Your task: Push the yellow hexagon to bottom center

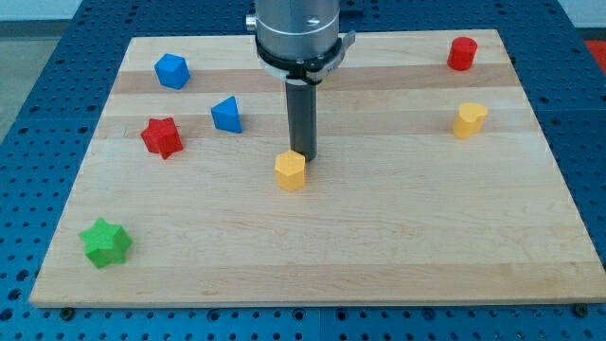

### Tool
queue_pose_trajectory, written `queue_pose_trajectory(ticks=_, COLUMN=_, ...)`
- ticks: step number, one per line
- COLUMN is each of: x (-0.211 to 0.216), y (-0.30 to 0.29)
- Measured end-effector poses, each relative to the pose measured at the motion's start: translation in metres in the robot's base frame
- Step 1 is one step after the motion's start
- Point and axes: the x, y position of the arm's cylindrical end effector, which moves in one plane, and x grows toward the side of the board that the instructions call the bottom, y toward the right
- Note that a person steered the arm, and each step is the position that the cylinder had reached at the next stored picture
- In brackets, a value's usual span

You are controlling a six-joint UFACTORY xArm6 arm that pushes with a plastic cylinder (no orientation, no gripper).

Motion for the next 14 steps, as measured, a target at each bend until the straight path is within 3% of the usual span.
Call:
queue_pose_trajectory(ticks=2, x=-0.045, y=-0.021)
queue_pose_trajectory(ticks=3, x=-0.044, y=-0.047)
queue_pose_trajectory(ticks=4, x=-0.016, y=-0.058)
queue_pose_trajectory(ticks=6, x=0.017, y=0.003)
queue_pose_trajectory(ticks=8, x=0.073, y=0.005)
queue_pose_trajectory(ticks=10, x=0.058, y=0.023)
queue_pose_trajectory(ticks=14, x=0.079, y=0.020)
